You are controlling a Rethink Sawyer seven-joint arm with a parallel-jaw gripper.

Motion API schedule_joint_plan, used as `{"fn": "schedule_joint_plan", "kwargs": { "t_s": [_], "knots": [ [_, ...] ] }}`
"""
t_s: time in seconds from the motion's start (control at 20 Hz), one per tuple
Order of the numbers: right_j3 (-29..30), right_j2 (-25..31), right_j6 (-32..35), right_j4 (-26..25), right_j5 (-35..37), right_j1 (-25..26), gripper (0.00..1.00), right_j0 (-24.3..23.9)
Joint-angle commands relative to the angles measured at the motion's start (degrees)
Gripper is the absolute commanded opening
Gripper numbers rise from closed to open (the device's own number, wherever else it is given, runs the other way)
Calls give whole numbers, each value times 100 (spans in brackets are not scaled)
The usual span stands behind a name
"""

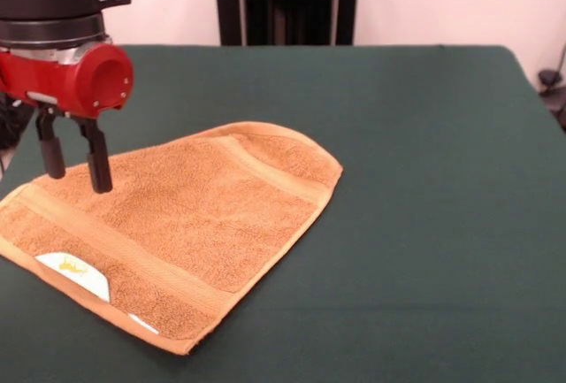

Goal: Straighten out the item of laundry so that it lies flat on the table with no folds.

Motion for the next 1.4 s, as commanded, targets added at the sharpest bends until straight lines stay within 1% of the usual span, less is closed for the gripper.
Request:
{"fn": "schedule_joint_plan", "kwargs": {
  "t_s": [0.05,0.35,0.55,0.65,0.75,1.0,1.1,1.25,1.4],
  "knots": [
    [896,233,31,-13,310,-61,100,383],
    [1137,56,416,65,267,-247,100,557],
    [1215,10,489,71,182,-267,100,605],
    [1236,-14,404,-8,155,-192,100,612],
    [1342,-50,451,-58,20,-71,100,664],
    [1777,-439,1323,36,-456,-178,100,1120],
    [1851,-566,1495,102,-591,-187,100,1268],
    [1855,-673,1457,175,-702,-133,100,1344],
    [1953,-709,1488,294,-971,-14,100,1387]
  ]
}}
